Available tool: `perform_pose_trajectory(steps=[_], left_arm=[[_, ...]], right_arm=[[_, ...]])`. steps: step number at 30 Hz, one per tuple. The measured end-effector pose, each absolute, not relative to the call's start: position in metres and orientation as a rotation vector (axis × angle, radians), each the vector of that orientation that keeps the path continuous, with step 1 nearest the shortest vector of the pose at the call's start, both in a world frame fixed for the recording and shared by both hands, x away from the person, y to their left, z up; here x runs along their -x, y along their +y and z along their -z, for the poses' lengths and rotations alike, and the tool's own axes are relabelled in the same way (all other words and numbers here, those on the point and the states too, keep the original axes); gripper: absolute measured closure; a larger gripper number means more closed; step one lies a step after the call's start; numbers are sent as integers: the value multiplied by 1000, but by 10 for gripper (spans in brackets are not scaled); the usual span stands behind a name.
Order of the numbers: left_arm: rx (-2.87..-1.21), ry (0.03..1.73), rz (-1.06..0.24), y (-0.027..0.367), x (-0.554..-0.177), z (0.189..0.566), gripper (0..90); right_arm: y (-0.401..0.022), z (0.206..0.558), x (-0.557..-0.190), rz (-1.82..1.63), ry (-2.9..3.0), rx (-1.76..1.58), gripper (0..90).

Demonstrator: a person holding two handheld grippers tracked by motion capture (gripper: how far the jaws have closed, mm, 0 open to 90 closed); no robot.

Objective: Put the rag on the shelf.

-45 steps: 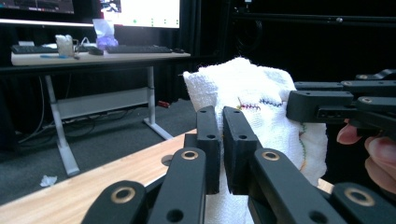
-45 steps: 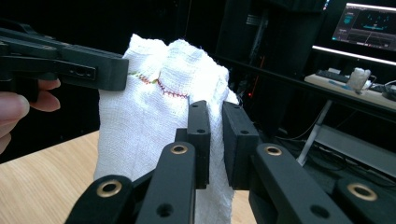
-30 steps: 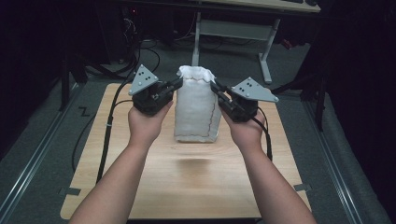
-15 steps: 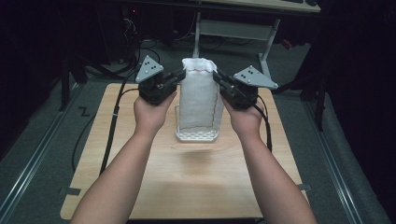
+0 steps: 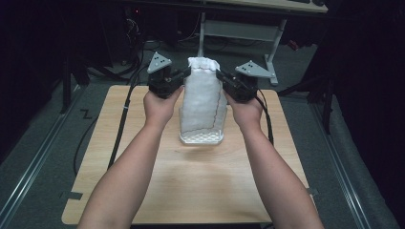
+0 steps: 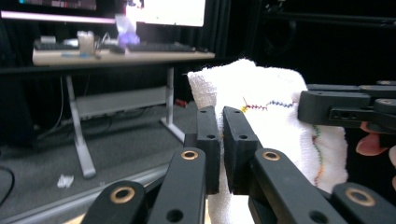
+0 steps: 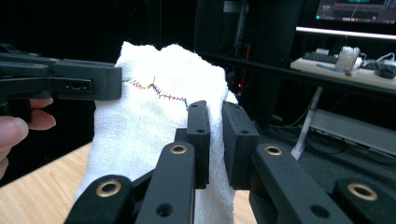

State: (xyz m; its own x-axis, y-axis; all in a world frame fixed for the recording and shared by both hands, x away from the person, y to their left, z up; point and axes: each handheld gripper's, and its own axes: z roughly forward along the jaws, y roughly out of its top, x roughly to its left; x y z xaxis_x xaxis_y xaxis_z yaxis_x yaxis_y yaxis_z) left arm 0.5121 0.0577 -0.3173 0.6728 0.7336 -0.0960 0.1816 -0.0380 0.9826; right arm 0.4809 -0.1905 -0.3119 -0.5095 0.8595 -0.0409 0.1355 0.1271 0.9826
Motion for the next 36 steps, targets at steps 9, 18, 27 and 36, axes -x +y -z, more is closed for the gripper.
perform_pose_trajectory(steps=[9,18,27,36], left_arm=[[-1659,865,-490,56,-539,344,858],[-1727,922,-449,54,-552,364,857],[-1668,1030,-410,66,-555,369,653],[-1682,1014,-422,69,-550,369,647]], right_arm=[[-183,332,-514,-1322,1868,-1013,819],[-182,348,-532,-1275,1934,-1094,804],[-184,349,-534,-1257,1919,-1148,611],[-186,348,-532,-1258,1931,-1152,578]])
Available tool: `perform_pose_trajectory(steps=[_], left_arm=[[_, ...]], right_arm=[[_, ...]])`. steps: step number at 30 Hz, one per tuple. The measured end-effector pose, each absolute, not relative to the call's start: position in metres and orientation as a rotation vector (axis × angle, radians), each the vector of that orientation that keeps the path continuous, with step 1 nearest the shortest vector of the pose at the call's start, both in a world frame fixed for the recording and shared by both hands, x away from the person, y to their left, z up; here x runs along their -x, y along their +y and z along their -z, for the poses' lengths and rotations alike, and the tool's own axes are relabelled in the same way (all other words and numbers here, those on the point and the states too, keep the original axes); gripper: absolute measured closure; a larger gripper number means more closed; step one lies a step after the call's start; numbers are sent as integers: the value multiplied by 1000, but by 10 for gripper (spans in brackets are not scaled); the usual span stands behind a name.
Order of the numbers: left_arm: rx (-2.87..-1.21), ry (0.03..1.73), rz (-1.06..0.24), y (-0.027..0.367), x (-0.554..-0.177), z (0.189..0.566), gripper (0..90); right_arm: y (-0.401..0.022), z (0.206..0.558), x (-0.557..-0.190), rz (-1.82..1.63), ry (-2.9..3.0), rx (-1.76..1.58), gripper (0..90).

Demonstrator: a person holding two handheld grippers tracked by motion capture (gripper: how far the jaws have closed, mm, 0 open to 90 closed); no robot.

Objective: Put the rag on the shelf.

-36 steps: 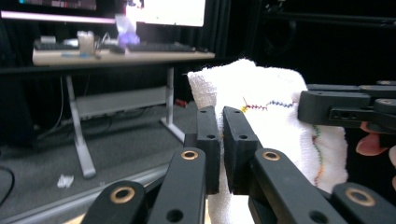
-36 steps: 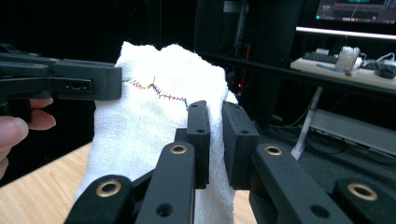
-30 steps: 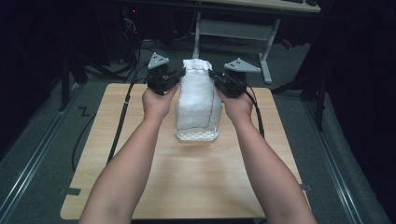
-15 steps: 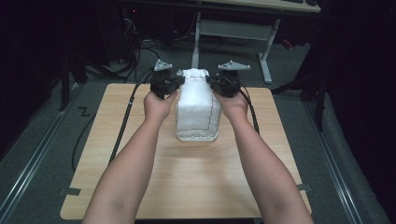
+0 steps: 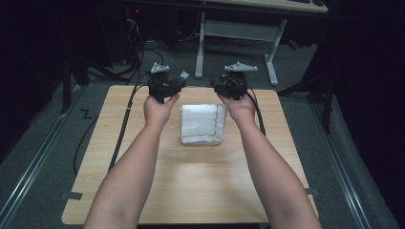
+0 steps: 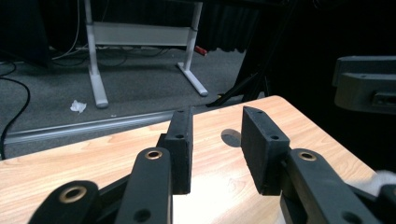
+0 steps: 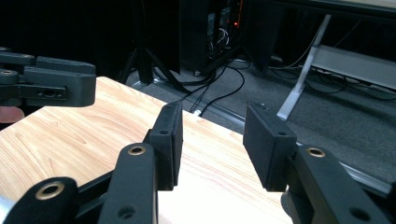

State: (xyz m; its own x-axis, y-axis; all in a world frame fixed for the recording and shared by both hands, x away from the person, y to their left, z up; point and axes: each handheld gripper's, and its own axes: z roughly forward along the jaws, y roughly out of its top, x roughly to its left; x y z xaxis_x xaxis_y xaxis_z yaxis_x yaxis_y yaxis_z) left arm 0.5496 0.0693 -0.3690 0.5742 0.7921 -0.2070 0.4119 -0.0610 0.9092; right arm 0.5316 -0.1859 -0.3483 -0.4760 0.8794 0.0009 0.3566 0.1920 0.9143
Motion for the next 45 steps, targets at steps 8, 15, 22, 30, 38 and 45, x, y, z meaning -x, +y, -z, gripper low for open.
perform_pose_trajectory(steps=[8,15,22,30,38,45], left_arm=[[-1685,998,-441,75,-540,370,639],[-1674,1020,-480,92,-525,377,621],[-1683,1018,-489,109,-506,389,595],[-1717,1000,-481,136,-463,419,569],[-1818,989,-389,156,-407,469,518],[-1895,1042,-304,172,-356,510,490]], right_arm=[[-190,346,-523,-1270,1920,-1137,557],[-207,345,-505,-1302,1891,-1148,545],[-224,353,-479,-1281,1891,-1151,528],[-241,378,-445,-1227,1913,-1144,503],[-250,421,-397,-1187,1959,-1117,526],[-253,462,-355,-1180,1995,-1180,500]])
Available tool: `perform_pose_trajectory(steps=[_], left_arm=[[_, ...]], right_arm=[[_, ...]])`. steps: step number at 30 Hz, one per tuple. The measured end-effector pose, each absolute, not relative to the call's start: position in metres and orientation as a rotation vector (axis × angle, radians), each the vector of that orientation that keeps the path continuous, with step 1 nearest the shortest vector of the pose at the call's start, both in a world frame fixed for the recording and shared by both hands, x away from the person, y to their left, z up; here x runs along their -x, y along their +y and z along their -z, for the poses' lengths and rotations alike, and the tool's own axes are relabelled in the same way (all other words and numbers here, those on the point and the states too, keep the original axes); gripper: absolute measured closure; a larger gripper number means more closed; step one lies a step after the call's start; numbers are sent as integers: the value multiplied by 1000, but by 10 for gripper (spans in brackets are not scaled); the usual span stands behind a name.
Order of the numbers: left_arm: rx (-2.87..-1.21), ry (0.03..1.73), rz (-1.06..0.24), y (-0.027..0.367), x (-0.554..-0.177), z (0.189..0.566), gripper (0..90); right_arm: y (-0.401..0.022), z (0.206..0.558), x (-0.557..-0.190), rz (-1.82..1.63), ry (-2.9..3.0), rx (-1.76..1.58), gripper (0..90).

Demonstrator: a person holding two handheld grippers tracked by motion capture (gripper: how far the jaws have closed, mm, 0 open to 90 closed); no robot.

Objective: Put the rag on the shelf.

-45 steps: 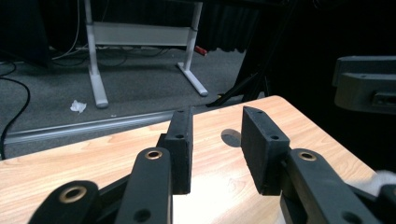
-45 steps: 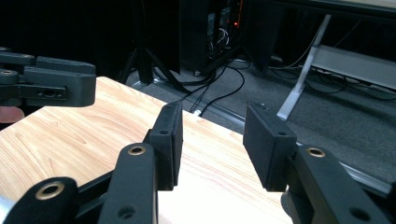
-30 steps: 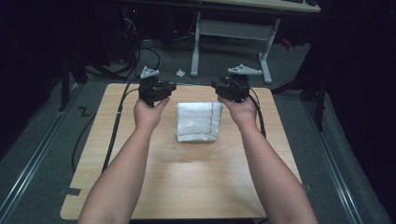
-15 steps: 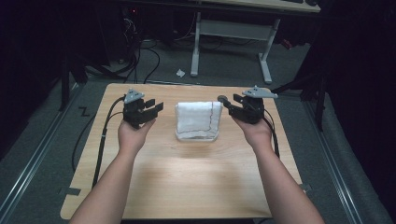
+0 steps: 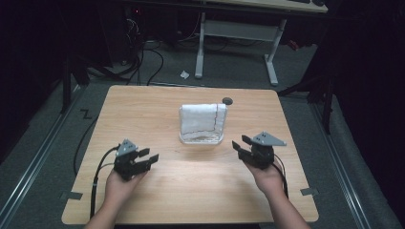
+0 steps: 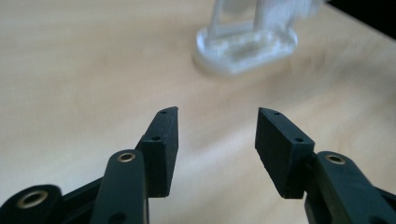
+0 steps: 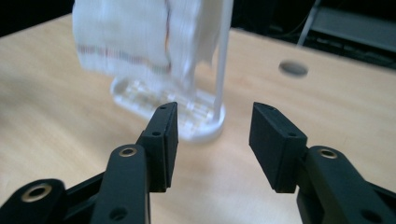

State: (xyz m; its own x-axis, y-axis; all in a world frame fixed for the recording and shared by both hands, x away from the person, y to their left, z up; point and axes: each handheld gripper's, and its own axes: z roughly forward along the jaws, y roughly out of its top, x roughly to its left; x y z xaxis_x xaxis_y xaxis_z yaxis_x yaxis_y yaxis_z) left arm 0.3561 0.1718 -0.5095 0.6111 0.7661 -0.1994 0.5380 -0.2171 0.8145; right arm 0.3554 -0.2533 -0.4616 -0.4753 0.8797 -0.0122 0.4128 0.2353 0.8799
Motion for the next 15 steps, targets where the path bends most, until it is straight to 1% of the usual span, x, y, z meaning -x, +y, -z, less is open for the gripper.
perform_pose_trajectory(steps=[1,4,5,6,7,8,9,10,15], left_arm=[[-1898,1080,-276,172,-334,519,475],[-1913,1068,-203,163,-306,524,499],[-1913,1068,-203,163,-306,524,494],[-1935,1033,-183,157,-301,524,492],[-1935,1033,-183,157,-301,524,492],[-1953,1024,-213,154,-302,524,492],[-1967,1040,-221,154,-308,528,492],[-1955,1055,-199,156,-310,530,492],[-1961,1059,-209,159,-311,532,492]], right_arm=[[-253,475,-342,-1155,2020,-1191,486],[-257,499,-317,-1153,2004,-1237,472],[-257,499,-317,-1153,2004,-1237,472],[-260,517,-303,-1121,2012,-1274,513],[-260,517,-303,-1121,2012,-1274,513],[-262,515,-304,-1092,2034,-1275,476],[-263,513,-305,-1098,2006,-1261,478],[-265,513,-308,-1090,1997,-1280,475],[-265,521,-313,-1081,2020,-1323,478]])
